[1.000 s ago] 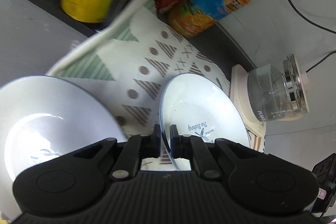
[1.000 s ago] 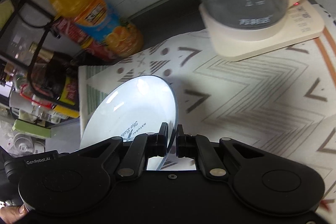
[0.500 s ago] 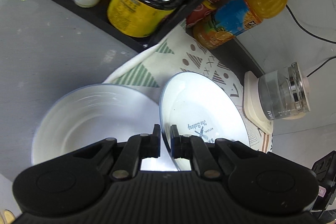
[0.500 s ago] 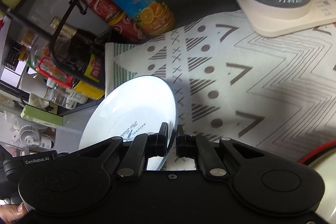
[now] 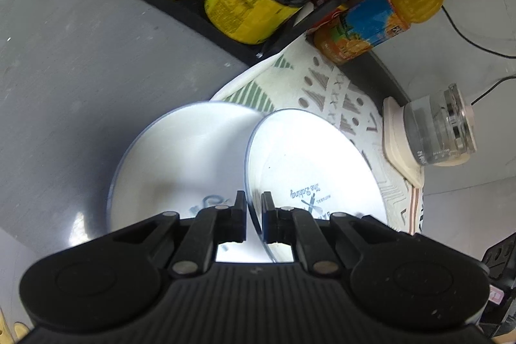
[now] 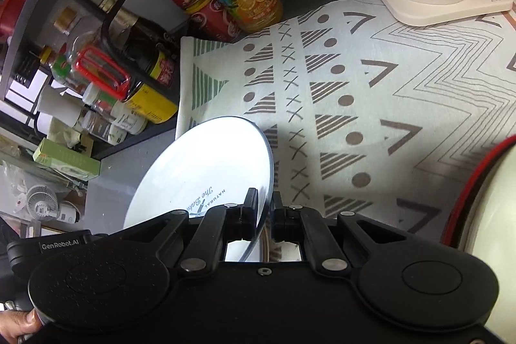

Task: Organize plates and bowls
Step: 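Lower the 'BAKERY' plate onto the 'Sweet' plate and open the left tool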

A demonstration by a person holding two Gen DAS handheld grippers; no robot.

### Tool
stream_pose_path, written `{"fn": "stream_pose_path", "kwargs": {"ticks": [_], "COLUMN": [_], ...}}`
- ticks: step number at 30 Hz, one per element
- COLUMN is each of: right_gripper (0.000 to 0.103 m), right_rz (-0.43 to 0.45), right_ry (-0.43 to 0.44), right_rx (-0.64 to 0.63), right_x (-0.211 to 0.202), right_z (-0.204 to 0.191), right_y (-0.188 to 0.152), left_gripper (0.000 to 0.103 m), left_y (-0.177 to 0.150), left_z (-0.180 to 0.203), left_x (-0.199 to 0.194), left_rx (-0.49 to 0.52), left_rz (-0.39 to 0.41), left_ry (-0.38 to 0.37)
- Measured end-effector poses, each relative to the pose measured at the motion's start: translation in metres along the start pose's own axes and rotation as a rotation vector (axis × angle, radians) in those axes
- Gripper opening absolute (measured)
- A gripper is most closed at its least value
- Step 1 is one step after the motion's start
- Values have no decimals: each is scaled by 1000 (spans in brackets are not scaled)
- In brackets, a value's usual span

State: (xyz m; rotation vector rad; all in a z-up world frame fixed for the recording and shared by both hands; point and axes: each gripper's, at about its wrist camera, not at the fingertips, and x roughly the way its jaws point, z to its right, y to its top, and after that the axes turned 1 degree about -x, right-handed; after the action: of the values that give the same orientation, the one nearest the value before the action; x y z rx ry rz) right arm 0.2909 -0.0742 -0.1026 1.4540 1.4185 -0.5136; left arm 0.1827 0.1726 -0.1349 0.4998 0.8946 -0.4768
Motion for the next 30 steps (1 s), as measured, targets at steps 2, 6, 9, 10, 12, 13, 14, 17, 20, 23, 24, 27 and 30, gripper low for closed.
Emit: {"fn": "stream_pose_path", "kwargs": {"ticks": [2,6,9,10,12,13,14,17,20,23,24,27,30], "right_gripper": [8,8,8,8,8,8,8,8,8,8,8,8,8], "right_rz": [1,-11,-16,-17,-18,-20,-21,-24,-29,-33,-34,-36,-35], "right_ry": [-6,-20,-28,-30,-35,-38,-41,-48,-59,-68,-71,-76,-78], "right_rx": [0,-10,-21,-26,-34,-38,-41,-50,-55,-61,-61,-67,-68], "right_x": [2,6,7,7,8,9,9,11,13,15,16,17,18], "right_z": [-3,-9,-14,-16,-19,-21,-22,-25,-27,-27,-27,-27,-27], "right_y": [-7,-19,-25,-26,-29,-30,-31,-33,-35,-36,-37,-37,-37], "left_gripper": [6,6,6,6,6,6,6,6,6,6,6,6,6], "left_y": [-3,-8,-12,-13,-15,-16,-17,-19,-21,-22,-22,-23,-23], "left_z": [-5,-19,-28,-30,-35,-37,-39,-45,-49,-52,-52,-53,-53], "left_x": [-1,-2,-3,-3,-3,-3,-3,-3,-2,1,2,5,6], "left_rx": [9,-6,-17,-21,-27,-28,-29,-40,-47,-51,-50,-52,-54], "left_rz": [-7,-16,-21,-23,-26,-26,-27,-30,-35,-40,-41,-44,-42], "left_ry": [3,7,11,13,15,18,20,21,22,26,27,27,28]}}
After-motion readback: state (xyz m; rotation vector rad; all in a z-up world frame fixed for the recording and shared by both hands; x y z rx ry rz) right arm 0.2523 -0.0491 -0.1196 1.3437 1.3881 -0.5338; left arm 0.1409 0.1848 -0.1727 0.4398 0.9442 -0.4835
